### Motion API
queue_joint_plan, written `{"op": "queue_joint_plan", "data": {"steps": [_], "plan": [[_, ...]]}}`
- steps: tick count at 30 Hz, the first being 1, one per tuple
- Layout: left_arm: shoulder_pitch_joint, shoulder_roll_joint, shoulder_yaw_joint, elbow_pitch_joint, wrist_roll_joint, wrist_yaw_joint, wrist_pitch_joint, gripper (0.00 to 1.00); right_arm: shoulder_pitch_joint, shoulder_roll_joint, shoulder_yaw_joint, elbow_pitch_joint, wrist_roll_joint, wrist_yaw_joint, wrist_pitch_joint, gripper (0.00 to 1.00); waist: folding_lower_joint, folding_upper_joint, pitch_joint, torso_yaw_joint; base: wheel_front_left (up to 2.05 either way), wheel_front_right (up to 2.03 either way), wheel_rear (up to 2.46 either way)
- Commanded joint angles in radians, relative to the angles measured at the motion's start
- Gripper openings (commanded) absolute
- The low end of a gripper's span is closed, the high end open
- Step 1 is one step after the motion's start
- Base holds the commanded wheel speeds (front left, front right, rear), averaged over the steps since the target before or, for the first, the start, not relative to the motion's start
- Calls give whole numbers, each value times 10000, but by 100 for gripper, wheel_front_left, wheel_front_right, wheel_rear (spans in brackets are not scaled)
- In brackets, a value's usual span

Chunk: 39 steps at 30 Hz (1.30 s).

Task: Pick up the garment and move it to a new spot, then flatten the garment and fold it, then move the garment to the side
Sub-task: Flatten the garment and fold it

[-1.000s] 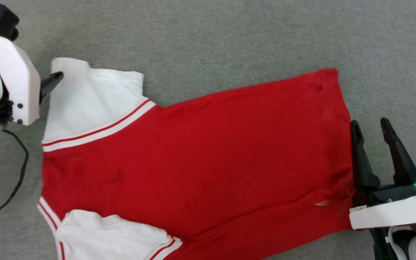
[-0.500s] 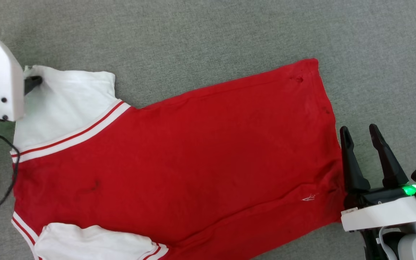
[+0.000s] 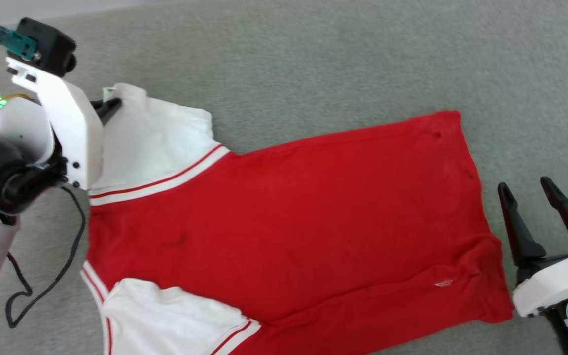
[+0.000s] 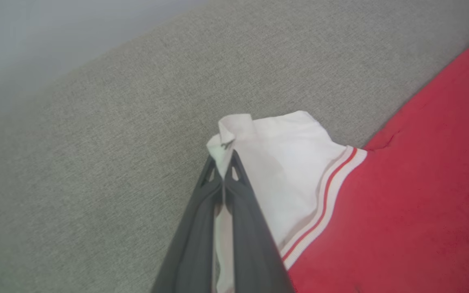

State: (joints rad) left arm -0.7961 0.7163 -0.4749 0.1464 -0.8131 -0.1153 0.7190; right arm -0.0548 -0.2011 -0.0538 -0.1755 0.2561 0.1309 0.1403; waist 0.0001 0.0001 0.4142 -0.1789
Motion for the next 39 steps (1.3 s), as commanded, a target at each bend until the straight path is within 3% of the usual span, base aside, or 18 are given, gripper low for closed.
{"op": "queue_joint_plan", "data": {"steps": [1,10,15,20,27,36,37,38,39], "plan": [[156,-2,-65,-183,29,-52,-93,0,20,-259,-14,-110,34,-4,331,100,-1,-1,-410,464,0,0,0],[654,86,-661,-2412,76,-118,-636,0,-1031,-2972,418,-671,925,-7,4858,100,-1,-1,-482,1485,0,0,0],[992,159,-835,-3600,11,-105,-670,0,-2072,-3933,517,-623,1608,-6,7088,100,-1,-1,-96,2111,0,0,0],[1203,156,-961,-4454,212,-88,-831,0,-3092,-4498,785,-189,1850,-6,8726,100,-1,-1,379,2660,0,0,0],[1259,-59,-1211,-4902,378,-111,-1188,0,-4216,-4902,1635,1102,1613,-6,9739,100,-1,-1,856,3315,0,0,0],[1128,-224,-1499,-4855,682,-121,-1689,0,-3997,-4938,2605,2405,1582,-6,9850,100,-1,-1,1040,3743,0,0,0],[1178,-253,-1547,-4792,729,-122,-1771,0,-3876,-4858,2660,2538,1659,-4,9905,85,-1,-1,1026,3757,0,0,0],[1264,-279,-1588,-4740,720,-117,-1821,0,-3753,-4786,2709,2622,1687,-4,9952,25,-1,-1,1007,3763,0,0,0],[1318,-289,-1634,-4695,711,-119,-1888,0,-3672,-4774,2752,2673,1673,-4,9959,0,-1,-1,984,3764,0,0,0]]}}
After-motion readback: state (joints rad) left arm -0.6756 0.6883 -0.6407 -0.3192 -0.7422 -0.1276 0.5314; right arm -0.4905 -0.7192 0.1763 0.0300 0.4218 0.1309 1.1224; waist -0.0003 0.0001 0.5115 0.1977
